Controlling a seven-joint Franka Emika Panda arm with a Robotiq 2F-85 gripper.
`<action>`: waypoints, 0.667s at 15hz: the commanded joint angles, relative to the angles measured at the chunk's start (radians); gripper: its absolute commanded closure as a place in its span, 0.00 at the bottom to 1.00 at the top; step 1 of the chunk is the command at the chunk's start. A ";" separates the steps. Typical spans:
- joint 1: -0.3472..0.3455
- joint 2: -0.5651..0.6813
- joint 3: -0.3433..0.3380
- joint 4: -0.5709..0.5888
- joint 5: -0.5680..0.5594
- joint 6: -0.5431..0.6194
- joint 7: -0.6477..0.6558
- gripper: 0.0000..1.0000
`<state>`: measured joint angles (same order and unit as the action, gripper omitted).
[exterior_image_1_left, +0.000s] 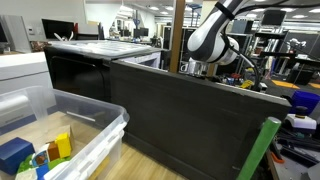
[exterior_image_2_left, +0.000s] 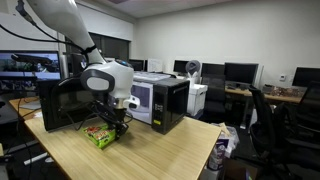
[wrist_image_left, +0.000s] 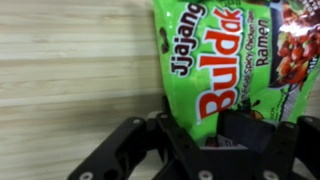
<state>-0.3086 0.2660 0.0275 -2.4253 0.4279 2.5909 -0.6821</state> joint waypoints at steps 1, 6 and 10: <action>-0.007 -0.004 0.006 0.020 0.059 -0.076 -0.023 0.86; 0.006 0.000 -0.005 0.036 0.086 -0.140 -0.009 1.00; 0.022 -0.007 -0.018 0.028 0.056 -0.106 0.003 0.99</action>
<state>-0.3051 0.2669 0.0242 -2.3942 0.4838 2.4689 -0.6818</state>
